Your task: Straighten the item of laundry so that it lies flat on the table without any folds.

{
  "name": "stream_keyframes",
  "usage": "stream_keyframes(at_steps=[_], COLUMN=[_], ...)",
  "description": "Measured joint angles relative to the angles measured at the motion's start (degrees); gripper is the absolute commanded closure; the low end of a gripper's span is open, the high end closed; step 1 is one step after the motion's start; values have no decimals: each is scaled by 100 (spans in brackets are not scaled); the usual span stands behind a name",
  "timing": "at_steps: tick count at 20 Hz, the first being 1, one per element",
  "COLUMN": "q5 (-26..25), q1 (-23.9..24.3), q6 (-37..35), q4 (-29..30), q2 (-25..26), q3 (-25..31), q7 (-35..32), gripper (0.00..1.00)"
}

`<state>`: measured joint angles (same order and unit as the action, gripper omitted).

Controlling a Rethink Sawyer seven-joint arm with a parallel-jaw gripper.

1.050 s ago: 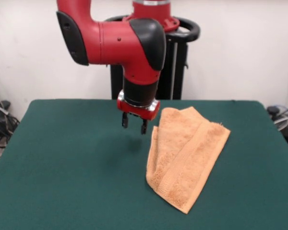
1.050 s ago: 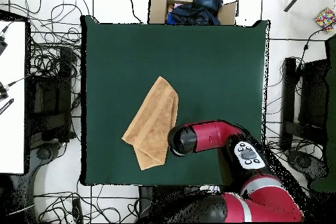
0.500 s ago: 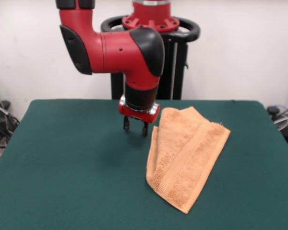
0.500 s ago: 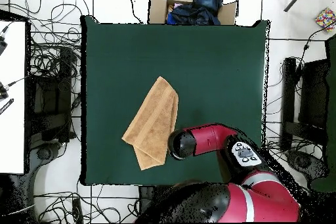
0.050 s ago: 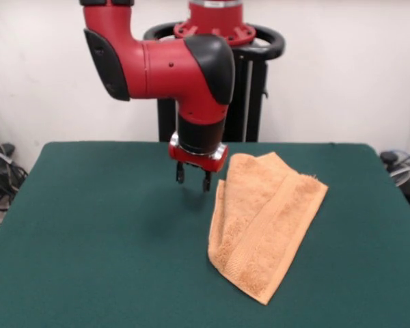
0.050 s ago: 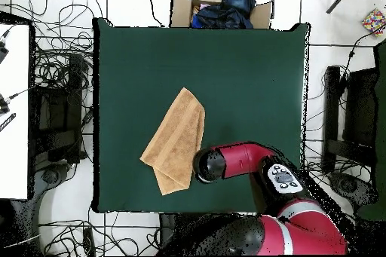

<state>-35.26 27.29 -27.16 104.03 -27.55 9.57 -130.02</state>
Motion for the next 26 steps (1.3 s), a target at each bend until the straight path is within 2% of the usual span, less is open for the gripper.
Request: stream_keyframes(at_steps=[11,26], q5=[289,290], q1=[5,9], q6=[-113,-101], q4=[22,276], q2=[-140,57], q3=[0,0], q7=[0,0], gripper=[0,0])
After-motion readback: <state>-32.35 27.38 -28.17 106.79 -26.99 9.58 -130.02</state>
